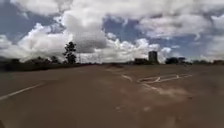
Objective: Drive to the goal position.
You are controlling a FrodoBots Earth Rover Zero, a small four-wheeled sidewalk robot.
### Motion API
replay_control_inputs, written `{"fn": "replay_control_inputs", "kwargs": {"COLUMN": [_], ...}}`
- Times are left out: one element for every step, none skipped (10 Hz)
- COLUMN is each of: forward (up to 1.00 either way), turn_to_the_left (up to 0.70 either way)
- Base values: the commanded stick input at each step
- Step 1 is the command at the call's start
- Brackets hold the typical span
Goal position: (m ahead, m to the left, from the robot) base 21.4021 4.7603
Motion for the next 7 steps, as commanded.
{"fn": "replay_control_inputs", "kwargs": {"forward": [1.00,1.00,1.00,1.00,1.00,1.00,1.00], "turn_to_the_left": [0.06,0.00,0.00,0.00,0.00,0.00,0.00]}}
